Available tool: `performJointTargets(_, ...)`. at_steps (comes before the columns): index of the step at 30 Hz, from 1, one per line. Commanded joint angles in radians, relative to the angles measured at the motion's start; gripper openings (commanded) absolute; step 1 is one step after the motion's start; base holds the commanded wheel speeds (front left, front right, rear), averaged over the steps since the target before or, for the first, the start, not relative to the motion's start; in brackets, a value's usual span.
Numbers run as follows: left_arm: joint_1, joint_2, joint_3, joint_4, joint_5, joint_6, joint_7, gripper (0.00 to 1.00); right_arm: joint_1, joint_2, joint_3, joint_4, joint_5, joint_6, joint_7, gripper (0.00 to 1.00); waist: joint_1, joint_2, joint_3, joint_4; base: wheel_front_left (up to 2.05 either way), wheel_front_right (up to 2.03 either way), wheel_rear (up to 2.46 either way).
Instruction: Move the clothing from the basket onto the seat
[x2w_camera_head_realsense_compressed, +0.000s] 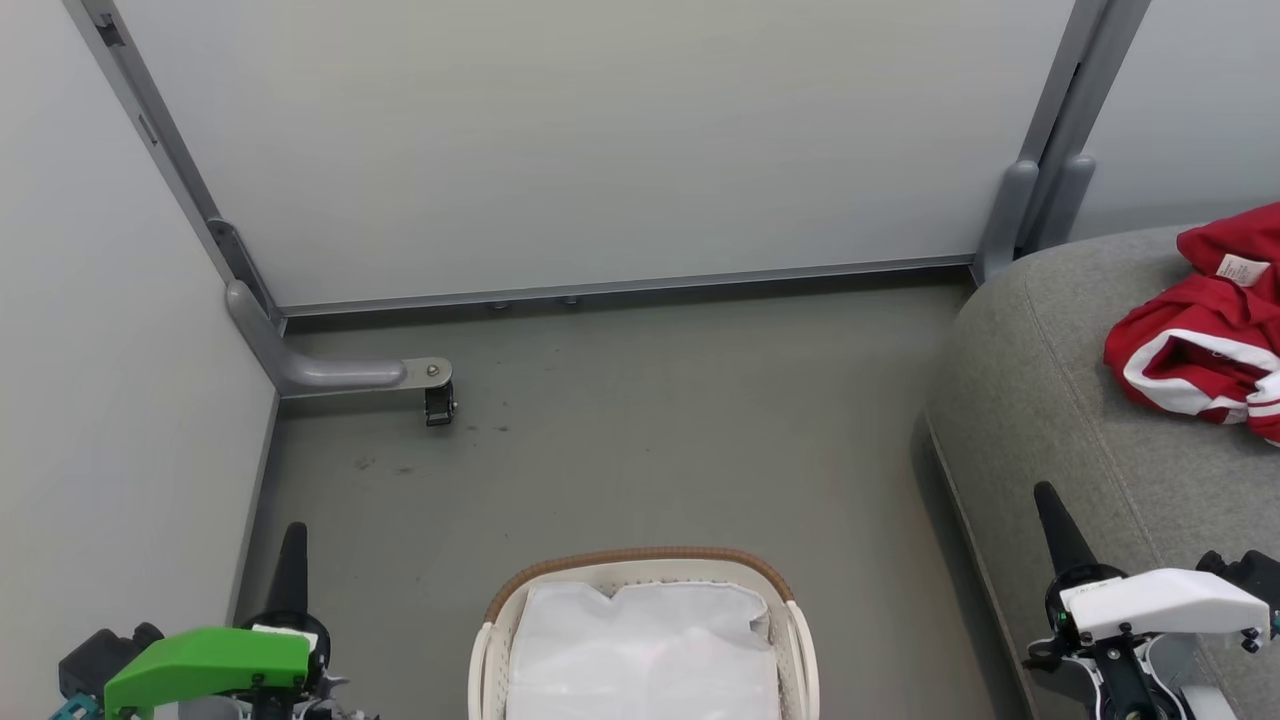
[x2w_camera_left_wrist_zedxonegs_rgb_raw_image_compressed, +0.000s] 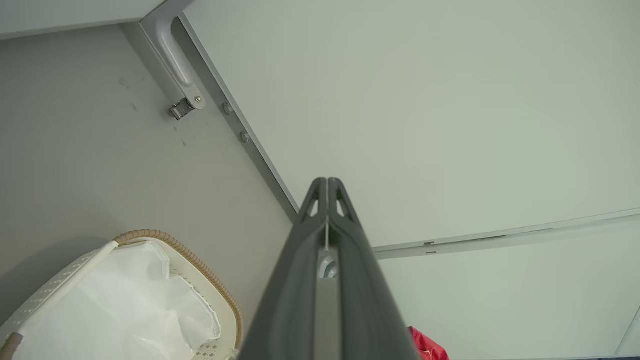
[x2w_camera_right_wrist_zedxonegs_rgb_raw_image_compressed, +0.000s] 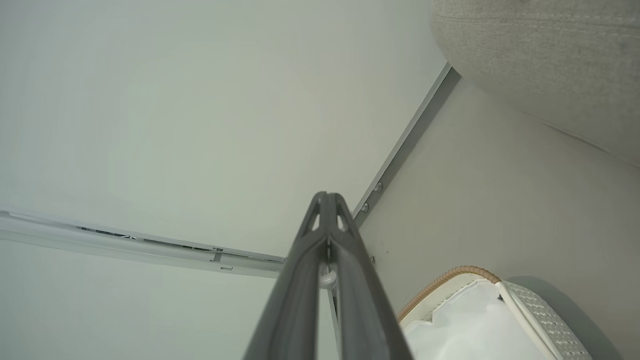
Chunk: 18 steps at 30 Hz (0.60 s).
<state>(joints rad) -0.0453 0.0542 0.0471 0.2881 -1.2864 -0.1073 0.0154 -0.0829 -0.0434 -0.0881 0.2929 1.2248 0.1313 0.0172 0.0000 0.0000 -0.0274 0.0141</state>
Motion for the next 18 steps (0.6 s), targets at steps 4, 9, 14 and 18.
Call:
performJointTargets(4, -0.030, 0.001, 0.012, -0.016, -0.046, -0.010, 0.013, 0.00, -0.022, -0.007, -0.006, -0.017, 0.053, -0.001, 0.012, 0.00, 0.0000, 0.0000, 0.003, -0.001, 0.00, 0.00, 0.00)
performJointTargets(9, -0.036, 0.000, 0.020, -0.019, -0.083, -0.012, 0.026, 0.00, -0.021, -0.007, -0.009, -0.022, 0.097, -0.001, 0.024, 0.00, 0.0000, 0.0000, 0.006, -0.003, 0.00, 0.00, 0.00)
performJointTargets(14, -0.043, 0.000, 0.028, -0.023, -0.119, -0.015, 0.037, 0.00, -0.023, -0.008, -0.012, -0.026, 0.140, -0.001, 0.035, 0.00, 0.0000, 0.0000, 0.009, -0.004, 0.00, 0.00, 0.00)
performJointTargets(18, -0.045, -0.001, 0.034, -0.025, -0.145, -0.016, 0.045, 0.00, -0.024, -0.008, -0.014, -0.029, 0.173, -0.001, 0.044, 0.00, 0.0000, 0.0000, 0.011, -0.005, 0.00, 0.00, 0.00)
